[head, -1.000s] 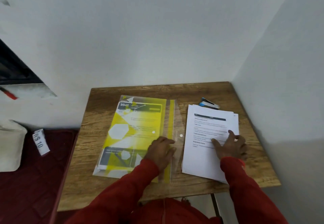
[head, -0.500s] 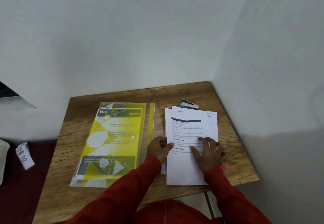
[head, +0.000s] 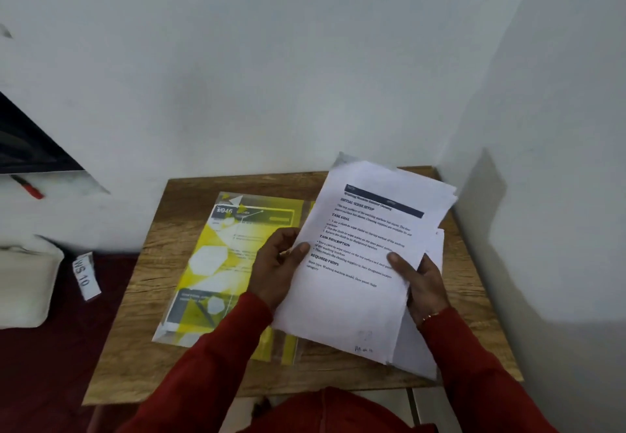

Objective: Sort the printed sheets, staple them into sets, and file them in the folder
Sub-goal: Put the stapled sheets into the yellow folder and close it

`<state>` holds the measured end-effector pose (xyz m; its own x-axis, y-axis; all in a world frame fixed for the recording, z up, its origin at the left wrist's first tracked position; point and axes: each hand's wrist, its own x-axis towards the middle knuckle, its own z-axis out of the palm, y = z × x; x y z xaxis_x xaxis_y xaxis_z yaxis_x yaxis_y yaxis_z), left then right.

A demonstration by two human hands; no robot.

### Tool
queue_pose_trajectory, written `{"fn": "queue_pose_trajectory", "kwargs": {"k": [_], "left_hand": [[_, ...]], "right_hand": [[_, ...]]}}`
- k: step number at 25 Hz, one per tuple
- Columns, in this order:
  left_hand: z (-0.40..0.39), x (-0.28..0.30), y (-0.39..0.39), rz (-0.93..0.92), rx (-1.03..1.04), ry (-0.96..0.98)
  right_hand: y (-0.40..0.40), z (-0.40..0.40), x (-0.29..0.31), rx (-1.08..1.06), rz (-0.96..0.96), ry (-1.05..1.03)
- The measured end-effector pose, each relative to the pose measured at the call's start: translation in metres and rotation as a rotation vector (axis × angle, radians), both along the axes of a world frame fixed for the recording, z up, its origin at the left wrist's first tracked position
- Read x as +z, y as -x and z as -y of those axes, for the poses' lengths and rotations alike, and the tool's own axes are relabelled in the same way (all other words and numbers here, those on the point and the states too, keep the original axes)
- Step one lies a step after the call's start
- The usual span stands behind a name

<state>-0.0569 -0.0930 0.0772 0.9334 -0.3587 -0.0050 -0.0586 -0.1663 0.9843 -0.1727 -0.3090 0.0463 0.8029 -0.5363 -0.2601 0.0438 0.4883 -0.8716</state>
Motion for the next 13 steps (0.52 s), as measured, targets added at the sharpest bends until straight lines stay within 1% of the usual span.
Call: {"fn": "queue_pose_trajectory", "kwargs": {"k": [2, 3, 4, 7, 9, 11, 12, 13], "left_hand": [[-0.005, -0.006, -0.003, 0.249, 0.049, -0.185], [-0.006, -0.008, -0.004, 0.335, 0.041, -0.249], [-0.005, -0.009, -0.004, 0.333, 0.015, -0.242], [0.002, 0.003, 0.001, 0.1, -0.075, -0.074], [0.008, 0.003, 0.002, 0.002, -0.07, -0.015], [0.014, -0.004, 0.004, -0.1, -0.009, -0.004], [0.016, -0.011, 0.006, -0.147, 0.016, -0.027], [0.018, -0.021, 0.009, -0.179, 0.018, -0.091]], "right_hand": [[-0.005, -0.004, 0.005, -0.028, 0.041, -0.005], [-0.006, -0.004, 0.008, -0.044, 0.059, -0.006], [-0.006, -0.003, 0.011, -0.051, 0.069, -0.005], [-0.003, 0.003, 0.015, -0.022, 0.057, 0.005], [0.001, 0.009, 0.016, 0.034, 0.015, 0.025], [0.007, 0.016, 0.013, 0.091, -0.078, 0.122], [0.011, 0.017, 0.011, 0.114, -0.133, 0.179], [0.015, 0.018, 0.007, 0.126, -0.188, 0.232]]}}
